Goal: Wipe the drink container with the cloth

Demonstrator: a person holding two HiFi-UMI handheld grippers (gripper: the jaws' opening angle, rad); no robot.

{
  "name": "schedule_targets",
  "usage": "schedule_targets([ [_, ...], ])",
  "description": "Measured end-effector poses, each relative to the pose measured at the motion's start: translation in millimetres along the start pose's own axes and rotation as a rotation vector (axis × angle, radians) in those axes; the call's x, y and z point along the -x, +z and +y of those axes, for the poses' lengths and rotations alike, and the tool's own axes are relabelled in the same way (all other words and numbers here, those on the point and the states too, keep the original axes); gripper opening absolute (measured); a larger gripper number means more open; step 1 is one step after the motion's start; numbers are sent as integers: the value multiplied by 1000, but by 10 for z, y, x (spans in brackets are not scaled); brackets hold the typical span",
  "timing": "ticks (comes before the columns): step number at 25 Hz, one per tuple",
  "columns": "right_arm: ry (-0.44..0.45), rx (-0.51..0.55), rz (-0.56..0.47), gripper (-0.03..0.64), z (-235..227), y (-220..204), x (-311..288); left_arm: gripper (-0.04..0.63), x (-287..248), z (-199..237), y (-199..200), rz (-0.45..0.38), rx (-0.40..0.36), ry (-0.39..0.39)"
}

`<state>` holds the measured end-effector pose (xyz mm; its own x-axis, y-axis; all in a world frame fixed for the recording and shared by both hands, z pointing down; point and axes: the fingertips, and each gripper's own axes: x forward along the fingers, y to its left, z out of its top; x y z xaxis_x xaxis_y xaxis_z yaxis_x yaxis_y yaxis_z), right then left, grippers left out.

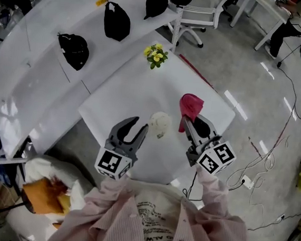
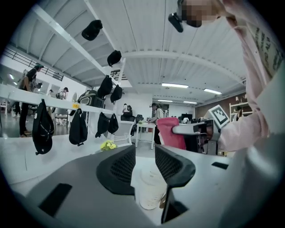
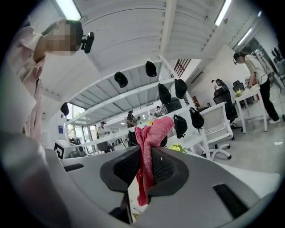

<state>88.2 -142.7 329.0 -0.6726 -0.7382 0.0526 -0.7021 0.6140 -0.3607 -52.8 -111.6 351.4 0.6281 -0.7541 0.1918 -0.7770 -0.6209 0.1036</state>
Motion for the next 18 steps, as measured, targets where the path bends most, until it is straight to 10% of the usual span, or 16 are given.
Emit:
schedule_targets([
  [18, -167, 139, -147, 44, 346, 374, 675, 3, 486, -5, 349, -6, -61, 93],
])
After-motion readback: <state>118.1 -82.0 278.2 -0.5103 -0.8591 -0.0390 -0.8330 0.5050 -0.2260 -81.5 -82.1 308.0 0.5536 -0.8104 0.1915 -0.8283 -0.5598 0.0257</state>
